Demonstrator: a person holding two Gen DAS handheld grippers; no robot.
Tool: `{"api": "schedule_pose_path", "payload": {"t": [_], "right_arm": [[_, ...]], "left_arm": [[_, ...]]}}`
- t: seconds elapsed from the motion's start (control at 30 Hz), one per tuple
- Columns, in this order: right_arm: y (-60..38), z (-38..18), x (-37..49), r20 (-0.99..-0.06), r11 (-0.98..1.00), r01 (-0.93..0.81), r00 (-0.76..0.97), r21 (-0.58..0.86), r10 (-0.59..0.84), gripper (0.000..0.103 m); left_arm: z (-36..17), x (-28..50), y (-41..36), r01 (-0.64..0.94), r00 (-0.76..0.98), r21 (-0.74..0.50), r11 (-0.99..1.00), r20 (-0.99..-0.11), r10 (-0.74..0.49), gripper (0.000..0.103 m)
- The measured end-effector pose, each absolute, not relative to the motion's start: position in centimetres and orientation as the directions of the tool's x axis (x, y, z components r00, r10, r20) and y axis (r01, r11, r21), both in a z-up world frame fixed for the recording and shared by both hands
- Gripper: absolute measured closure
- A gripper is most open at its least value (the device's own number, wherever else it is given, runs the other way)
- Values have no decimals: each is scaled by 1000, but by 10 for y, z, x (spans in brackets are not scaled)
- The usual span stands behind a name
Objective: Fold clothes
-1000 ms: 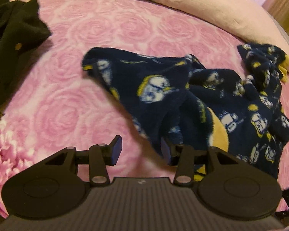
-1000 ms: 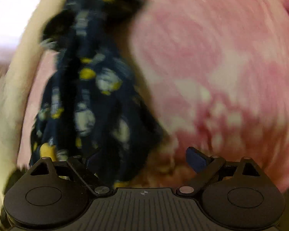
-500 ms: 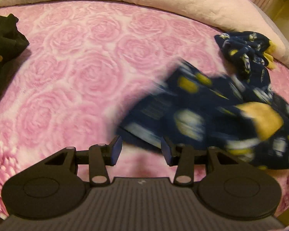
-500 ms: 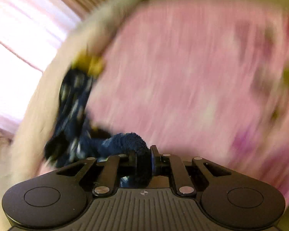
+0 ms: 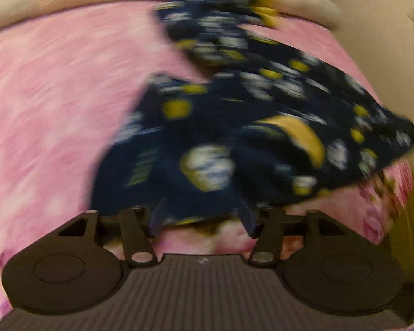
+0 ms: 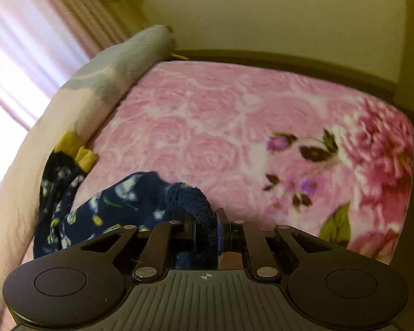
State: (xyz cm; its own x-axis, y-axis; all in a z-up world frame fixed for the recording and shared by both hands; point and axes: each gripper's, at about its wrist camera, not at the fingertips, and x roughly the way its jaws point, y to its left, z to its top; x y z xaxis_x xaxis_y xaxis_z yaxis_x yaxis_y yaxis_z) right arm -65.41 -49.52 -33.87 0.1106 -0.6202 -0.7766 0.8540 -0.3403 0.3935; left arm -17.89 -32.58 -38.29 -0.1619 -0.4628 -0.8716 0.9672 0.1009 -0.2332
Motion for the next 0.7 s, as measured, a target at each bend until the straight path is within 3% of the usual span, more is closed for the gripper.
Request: {"api": "schedule_pose_path", "payload": {"t": [0.1,0.2,0.23,0.3,0.33,0.43,0.53,0.57,0.63,0.7], "right_arm": [[-498,-343,-669,-784,-347,837,147,423,-603,91],[-499,-348,-676,-792,-344,833,170,433,-587,91],[-498,-350,-678,-794,-343,832,176,436,-583,91],[-497,-353,-680,-799,-347,831,178,435,-575,91],[-496,-355,-681,-801,-350,830,179,434,-571,91],[-497,-356,-685,-802,-350,828,185,439,-569,91],[-504,-352,-686,-799,-338,833,188,438,-570,91],[-507,-350,-686,-799,-334,835,190,437,-571,91],[-513,-348,-685,-794,-323,839,192,438,-576,91],[-519,-347,-682,-795,-320,842,192,435,-576,91]], "left_arm": [[-397,-237,-342,989,-148,-125,-80,-869,-472,42],[-420,-285,-348,963,-51,91,-255,-865,-500,42],[-428,-288,-349,953,-14,141,-267,-864,-504,49],[-442,-294,-352,926,60,240,-290,-856,-514,87],[-444,-290,-354,930,71,244,-276,-854,-516,89],[-401,-222,-360,999,-18,3,-36,-838,-545,91],[-339,-122,-352,963,88,-105,247,-746,-660,92],[-322,-87,-345,924,190,-96,369,-723,-665,90],[-297,-13,-328,766,441,-33,642,-700,-562,86],[-284,41,-308,622,545,-20,782,-707,-451,86]]}}
